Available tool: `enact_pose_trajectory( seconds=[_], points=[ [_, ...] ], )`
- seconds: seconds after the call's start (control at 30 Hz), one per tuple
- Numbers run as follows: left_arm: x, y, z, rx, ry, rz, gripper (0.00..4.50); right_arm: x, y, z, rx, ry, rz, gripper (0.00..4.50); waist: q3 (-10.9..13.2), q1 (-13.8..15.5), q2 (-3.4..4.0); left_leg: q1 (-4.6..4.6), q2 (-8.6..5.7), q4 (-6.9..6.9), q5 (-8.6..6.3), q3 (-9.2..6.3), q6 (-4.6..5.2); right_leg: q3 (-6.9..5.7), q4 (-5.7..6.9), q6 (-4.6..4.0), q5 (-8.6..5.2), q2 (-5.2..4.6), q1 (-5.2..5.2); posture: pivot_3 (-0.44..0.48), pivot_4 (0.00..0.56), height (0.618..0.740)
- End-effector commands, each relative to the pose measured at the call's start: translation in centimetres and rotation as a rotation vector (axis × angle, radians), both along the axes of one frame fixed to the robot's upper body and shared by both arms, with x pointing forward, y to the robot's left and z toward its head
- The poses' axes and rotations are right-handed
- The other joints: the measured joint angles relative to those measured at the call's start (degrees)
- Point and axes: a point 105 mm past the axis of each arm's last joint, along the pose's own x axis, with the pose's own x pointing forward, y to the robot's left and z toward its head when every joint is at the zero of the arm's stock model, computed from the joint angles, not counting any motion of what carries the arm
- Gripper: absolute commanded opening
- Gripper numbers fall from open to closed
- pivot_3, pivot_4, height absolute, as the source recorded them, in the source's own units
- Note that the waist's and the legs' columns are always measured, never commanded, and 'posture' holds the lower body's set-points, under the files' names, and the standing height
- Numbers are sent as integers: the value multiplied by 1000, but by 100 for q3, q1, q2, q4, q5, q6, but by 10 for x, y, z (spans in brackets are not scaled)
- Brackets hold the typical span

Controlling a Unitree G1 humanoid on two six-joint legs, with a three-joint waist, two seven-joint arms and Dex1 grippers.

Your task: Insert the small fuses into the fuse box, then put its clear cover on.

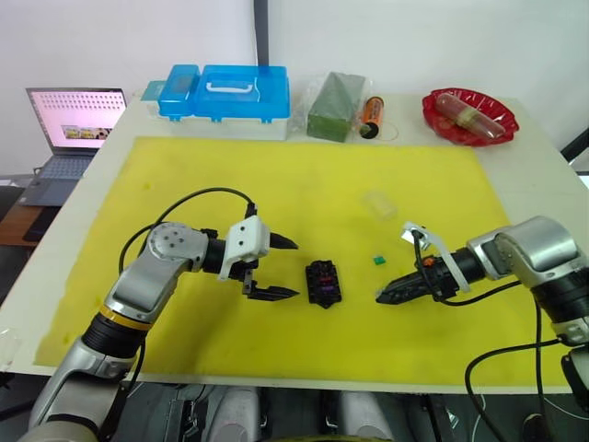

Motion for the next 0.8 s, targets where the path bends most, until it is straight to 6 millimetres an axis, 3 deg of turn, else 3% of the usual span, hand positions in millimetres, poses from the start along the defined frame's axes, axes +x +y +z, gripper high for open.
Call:
enact_pose_trajectory(
  seconds=[0.03,0.17,0.3,0.43,0.8],
  points=[
    [-4,-4,9,-16,-34,-23,4500,-4,5,-3,33,30,2,2165,0,-3,0,0,0,0,0,0,0,0,0,0,0,0,0,0,150,740],
    [-4,-4,9,-16,-34,-25,4500,-4,2,-6,22,32,-12,938,0,-1,0,0,1,0,0,0,0,0,0,0,0,1,0,0,150,740],
    [-4,-4,10,-16,-34,-26,4500,-3,-2,-8,14,31,-29,938,0,3,0,0,0,0,0,1,0,0,0,0,0,3,0,0,150,740],
    [-4,-5,10,-17,-33,-28,4500,-1,-2,-8,19,28,-43,29,0,2,0,0,-1,0,0,1,0,0,0,0,0,4,0,0,150,740],
    [-4,-6,10,-22,-31,-27,4500,-2,-6,-2,61,24,-147,29,0,3,0,0,-2,0,0,1,0,0,1,0,0,1,2,0,150,740]
  ],
)
